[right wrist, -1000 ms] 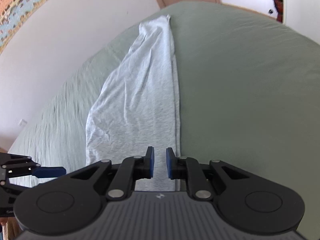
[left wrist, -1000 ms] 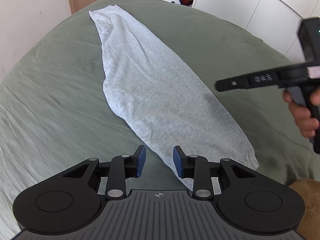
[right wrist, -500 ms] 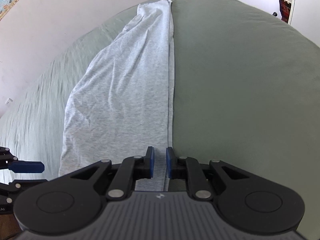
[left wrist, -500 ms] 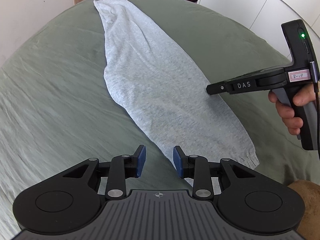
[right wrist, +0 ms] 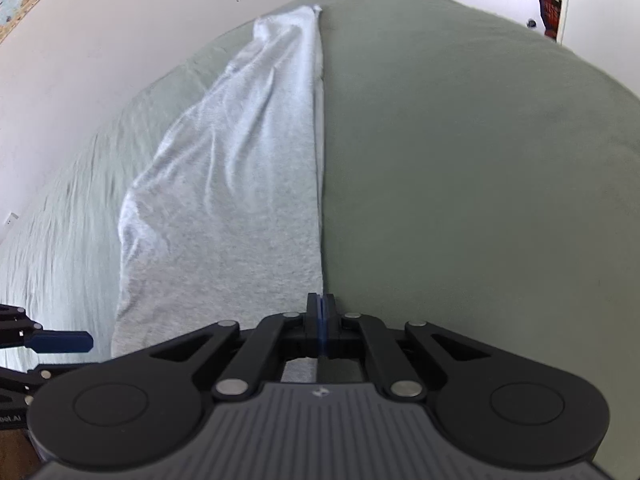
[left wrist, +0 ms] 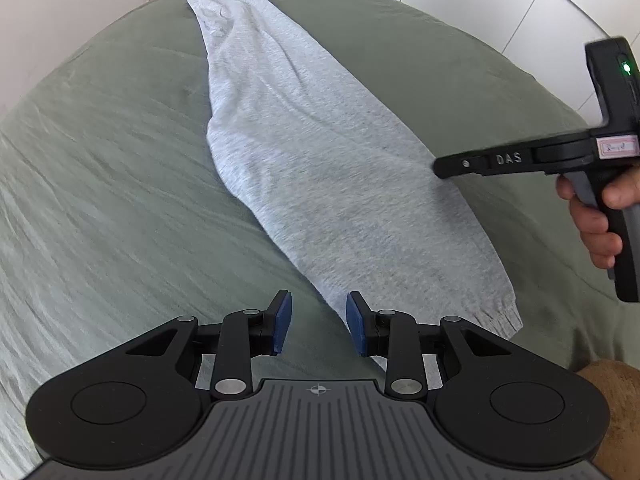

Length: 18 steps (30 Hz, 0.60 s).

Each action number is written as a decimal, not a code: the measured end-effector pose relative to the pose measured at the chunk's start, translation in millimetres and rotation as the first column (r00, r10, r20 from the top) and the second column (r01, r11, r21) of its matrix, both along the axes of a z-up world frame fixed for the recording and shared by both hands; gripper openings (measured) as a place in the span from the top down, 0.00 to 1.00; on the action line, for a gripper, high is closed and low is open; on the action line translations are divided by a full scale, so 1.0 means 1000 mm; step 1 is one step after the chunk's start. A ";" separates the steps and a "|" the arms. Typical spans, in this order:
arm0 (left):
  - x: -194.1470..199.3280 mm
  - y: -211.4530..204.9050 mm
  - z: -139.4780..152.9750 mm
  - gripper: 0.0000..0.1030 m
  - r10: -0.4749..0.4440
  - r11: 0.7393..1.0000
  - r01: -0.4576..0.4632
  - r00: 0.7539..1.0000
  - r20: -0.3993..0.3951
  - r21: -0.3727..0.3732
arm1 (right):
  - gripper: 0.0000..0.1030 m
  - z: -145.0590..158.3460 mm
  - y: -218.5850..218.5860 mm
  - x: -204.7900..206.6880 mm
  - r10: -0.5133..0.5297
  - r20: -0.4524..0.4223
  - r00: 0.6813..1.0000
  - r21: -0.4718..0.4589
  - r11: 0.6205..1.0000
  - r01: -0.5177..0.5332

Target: Fold clothes

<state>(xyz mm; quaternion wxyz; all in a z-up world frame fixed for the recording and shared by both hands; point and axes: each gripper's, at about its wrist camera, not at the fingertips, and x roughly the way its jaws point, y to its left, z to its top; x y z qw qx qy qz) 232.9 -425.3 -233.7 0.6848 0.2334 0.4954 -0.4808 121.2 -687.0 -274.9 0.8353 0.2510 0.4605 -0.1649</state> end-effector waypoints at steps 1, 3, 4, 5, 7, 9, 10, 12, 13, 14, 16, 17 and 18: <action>0.001 0.000 -0.001 0.72 -0.002 1.000 0.002 1.000 -0.002 -0.001 | 0.99 -0.002 0.002 0.000 0.004 0.001 1.000 -0.002 1.000 -0.004; 0.002 -0.001 -0.005 0.72 -0.011 1.000 0.011 1.000 -0.009 -0.003 | 0.98 0.001 0.003 0.001 0.023 0.012 1.000 -0.008 1.000 -0.022; 0.003 -0.001 -0.005 0.72 -0.015 1.000 0.015 1.000 -0.010 -0.005 | 0.96 0.005 0.002 0.002 0.031 0.022 0.999 -0.007 0.999 -0.031; 0.008 -0.003 -0.004 0.72 -0.021 1.000 0.021 1.000 -0.012 -0.013 | 0.94 0.012 -0.001 0.003 0.041 0.042 0.998 -0.001 0.999 -0.041; 0.018 -0.007 0.001 0.72 -0.017 0.999 0.017 1.000 -0.013 -0.032 | 0.87 0.023 -0.009 0.008 0.050 0.064 0.997 0.003 0.999 -0.050; 0.035 -0.012 0.009 0.72 0.001 0.998 -0.001 1.000 -0.008 -0.065 | 0.87 0.038 -0.022 0.021 0.062 0.086 0.994 -0.008 0.998 -0.061; 0.043 -0.014 0.014 0.71 0.010 0.997 -0.010 1.000 -0.005 -0.081 | 0.87 0.045 -0.031 0.032 0.067 0.094 0.993 -0.025 0.998 -0.065; 0.061 -0.021 0.017 0.71 0.033 0.995 -0.032 0.999 0.003 -0.096 | 0.87 0.056 -0.052 0.066 0.078 0.101 0.992 -0.054 0.996 -0.072; 0.069 -0.024 0.017 0.67 0.042 0.994 -0.041 0.999 0.006 -0.097 | 0.87 0.059 -0.061 0.083 0.078 0.102 0.992 -0.067 0.995 -0.071; 0.083 -0.029 0.015 0.64 0.062 0.993 -0.060 0.998 0.016 -0.098 | 0.87 0.061 -0.068 0.097 0.078 0.103 0.992 -0.078 0.994 -0.071; 0.095 -0.035 0.014 0.61 0.090 0.992 -0.087 0.996 0.019 -0.096 | 0.87 0.064 -0.082 0.126 0.087 0.105 0.991 -0.098 0.992 -0.077; 0.105 -0.041 0.013 0.59 0.104 0.991 -0.103 0.995 0.004 -0.086 | 0.87 0.065 -0.088 0.140 0.090 0.108 0.990 -0.107 0.991 -0.079; 0.113 -0.046 0.011 0.59 0.117 0.990 -0.118 0.993 -0.011 -0.076 | 0.87 0.068 -0.100 0.165 0.099 0.116 0.988 -0.118 0.989 -0.086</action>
